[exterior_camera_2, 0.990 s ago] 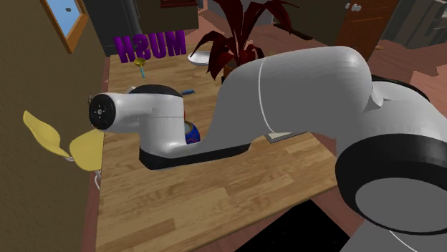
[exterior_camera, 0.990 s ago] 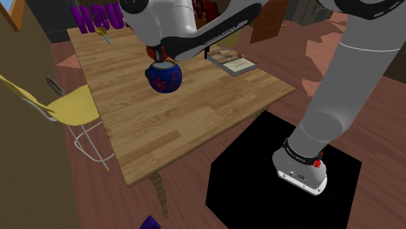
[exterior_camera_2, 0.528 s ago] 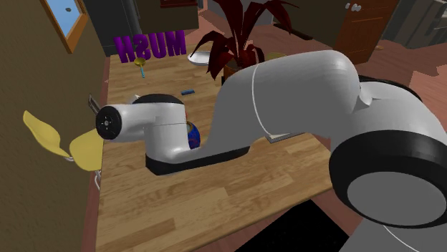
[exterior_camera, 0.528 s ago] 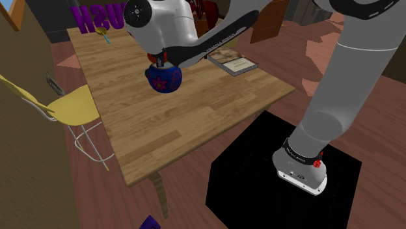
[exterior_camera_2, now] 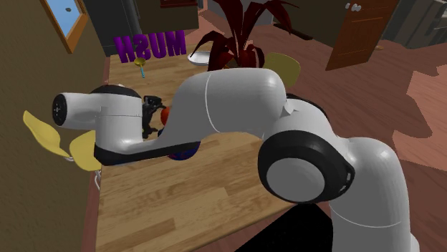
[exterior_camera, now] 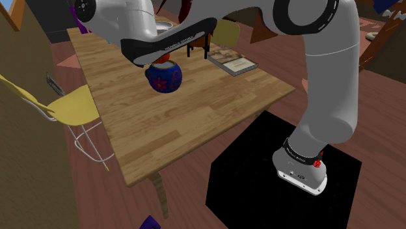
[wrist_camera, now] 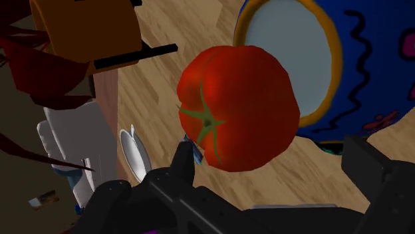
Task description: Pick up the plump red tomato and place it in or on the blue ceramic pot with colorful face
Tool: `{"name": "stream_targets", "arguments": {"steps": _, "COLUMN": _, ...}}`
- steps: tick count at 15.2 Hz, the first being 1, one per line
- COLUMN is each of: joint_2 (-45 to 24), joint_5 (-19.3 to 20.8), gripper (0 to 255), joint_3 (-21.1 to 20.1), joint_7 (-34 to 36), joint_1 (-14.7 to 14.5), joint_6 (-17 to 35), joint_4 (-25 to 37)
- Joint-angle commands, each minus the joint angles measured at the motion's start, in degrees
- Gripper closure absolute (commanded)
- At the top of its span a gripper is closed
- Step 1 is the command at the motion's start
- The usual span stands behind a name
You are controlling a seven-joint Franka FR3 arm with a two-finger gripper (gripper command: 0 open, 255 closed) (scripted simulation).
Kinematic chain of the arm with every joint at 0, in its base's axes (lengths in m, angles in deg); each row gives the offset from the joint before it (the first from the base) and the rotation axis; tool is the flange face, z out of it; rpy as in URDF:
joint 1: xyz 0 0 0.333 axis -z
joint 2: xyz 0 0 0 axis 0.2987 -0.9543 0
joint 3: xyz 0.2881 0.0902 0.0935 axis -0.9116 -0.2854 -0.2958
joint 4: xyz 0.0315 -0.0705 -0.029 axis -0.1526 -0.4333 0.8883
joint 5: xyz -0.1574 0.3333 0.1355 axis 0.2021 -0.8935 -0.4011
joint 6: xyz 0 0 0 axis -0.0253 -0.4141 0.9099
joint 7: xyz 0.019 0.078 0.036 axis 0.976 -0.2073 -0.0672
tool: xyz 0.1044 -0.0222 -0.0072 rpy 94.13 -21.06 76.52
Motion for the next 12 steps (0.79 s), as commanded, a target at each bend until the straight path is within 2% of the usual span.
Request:
{"name": "stream_targets", "arguments": {"steps": 1, "joint_2": -2.0, "joint_5": 0.3, "gripper": 0, "joint_3": 0.8, "joint_7": 1.5, "joint_1": -0.7, "joint_6": -1.4, "joint_4": 2.5}}
{"name": "stream_targets", "arguments": {"steps": 7, "joint_2": -2.6, "joint_5": 1.0, "gripper": 0, "joint_3": 1.6, "joint_7": 2.0, "joint_1": 1.1, "joint_6": 1.5, "joint_4": 0.9}}
{"name": "stream_targets", "arguments": {"steps": 12, "joint_2": -2.6, "joint_5": 1.0, "gripper": 0, "joint_3": 1.6, "joint_7": 2.0, "joint_1": 1.1, "joint_6": 1.5, "joint_4": 0.9}}
